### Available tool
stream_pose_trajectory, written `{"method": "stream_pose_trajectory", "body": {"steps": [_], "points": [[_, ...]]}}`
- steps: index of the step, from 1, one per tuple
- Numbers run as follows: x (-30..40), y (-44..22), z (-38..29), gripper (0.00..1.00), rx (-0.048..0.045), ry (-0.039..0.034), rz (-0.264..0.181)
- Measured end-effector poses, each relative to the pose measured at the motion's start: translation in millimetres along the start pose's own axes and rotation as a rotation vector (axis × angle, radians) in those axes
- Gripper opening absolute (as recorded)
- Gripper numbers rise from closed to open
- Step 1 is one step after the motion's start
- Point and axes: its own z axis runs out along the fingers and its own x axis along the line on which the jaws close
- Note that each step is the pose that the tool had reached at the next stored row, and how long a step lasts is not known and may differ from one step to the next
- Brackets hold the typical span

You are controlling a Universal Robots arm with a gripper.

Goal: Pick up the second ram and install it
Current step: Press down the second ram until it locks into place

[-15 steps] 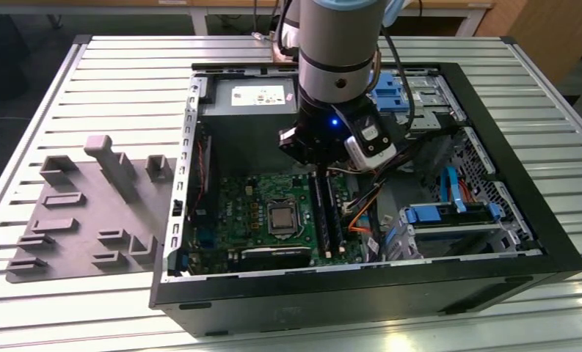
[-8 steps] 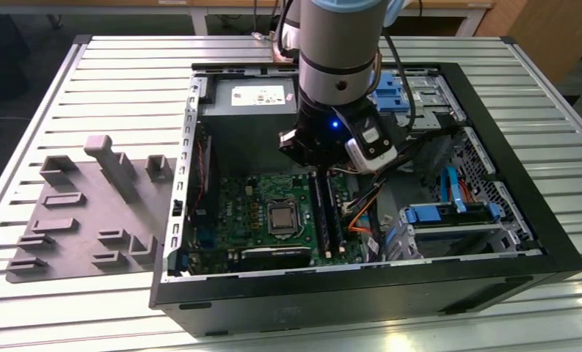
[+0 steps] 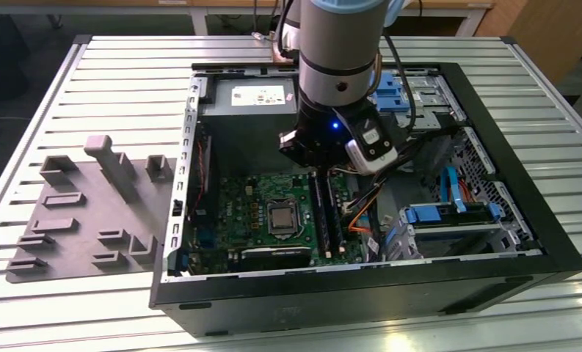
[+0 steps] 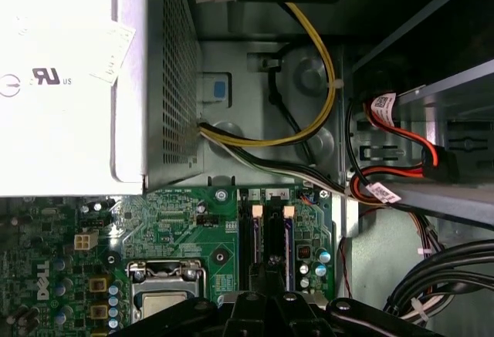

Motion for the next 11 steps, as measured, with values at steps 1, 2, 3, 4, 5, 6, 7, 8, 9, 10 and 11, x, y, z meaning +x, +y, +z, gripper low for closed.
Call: {"method": "stream_pose_trajectory", "body": {"steps": [1,2,3,4,5,6,7,8,9,10,11], "points": [[0.0,-0.2,0.0,0.11,0.0,0.0,0.0],[0.0,-0.7,0.0,0.11,0.0,0.0,0.0],[0.0,-1.3,-0.1,0.11,0.0001,0.0,0.0],[-0.1,-1.4,0.0,0.11,0.0,0.0,0.0],[0.0,-1.6,-0.1,0.11,0.0,0.0,0.0],[-0.1,-1.8,-0.1,0.11,0.0,0.0,0.0],[-0.1,-2.0,-0.1,0.11,-0.0001,0.0,0.0],[-0.1,-2.1,-0.1,0.11,0.0,0.0,0.0],[-0.1,-2.3,-0.1,0.11,0.0,0.0,0.0],[-0.1,-2.5,-0.1,0.11,0.0,0.0,0.0],[-0.1,-2.7,-0.1,0.11,-0.0001,0.0,0.0]]}}
